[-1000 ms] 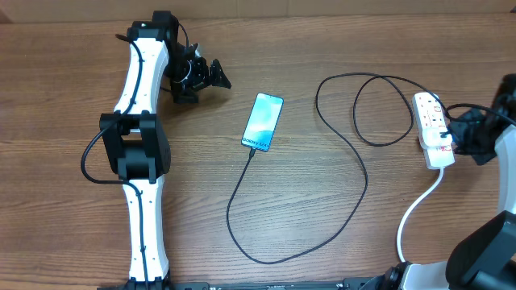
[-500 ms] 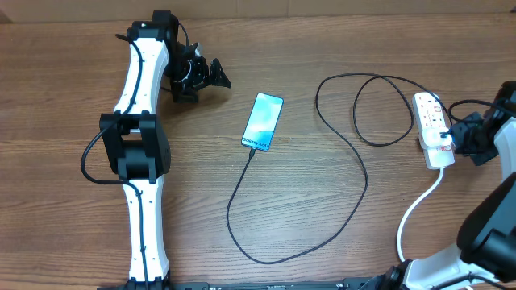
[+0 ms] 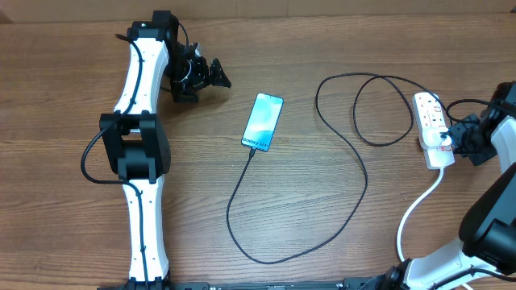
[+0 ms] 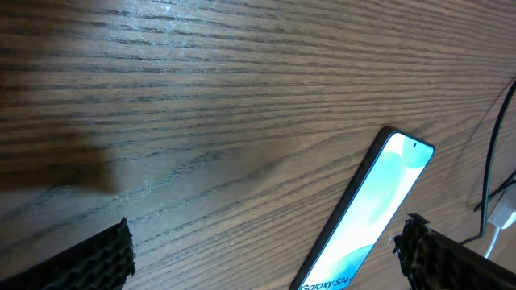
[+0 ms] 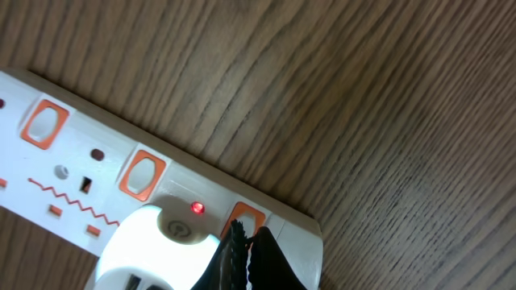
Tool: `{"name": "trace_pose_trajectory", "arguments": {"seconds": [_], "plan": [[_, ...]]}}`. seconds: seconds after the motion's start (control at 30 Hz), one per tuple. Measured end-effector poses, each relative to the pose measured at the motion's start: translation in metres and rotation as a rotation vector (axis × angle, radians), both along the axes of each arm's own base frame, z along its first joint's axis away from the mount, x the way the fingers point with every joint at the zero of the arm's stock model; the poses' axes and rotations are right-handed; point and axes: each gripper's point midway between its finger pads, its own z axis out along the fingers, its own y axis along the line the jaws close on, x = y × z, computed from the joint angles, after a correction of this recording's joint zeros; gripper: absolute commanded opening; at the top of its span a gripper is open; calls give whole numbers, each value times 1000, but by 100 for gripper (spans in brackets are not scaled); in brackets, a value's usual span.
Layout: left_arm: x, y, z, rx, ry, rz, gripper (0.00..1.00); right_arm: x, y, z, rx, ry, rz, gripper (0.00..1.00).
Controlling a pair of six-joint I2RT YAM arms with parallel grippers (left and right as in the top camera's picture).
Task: Plug charger to phone and switch on socket
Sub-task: 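Press down the orange switch beside the charger plug with the right gripper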
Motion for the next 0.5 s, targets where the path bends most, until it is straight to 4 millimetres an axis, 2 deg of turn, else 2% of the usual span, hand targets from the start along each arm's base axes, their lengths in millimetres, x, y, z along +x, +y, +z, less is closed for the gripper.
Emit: {"name": "trace_pose_trajectory", "arguments": {"seconds": [0.5], "plan": [[0,0,0,0,0,0,100,5,2,-11,7,-24,7,4]]}}
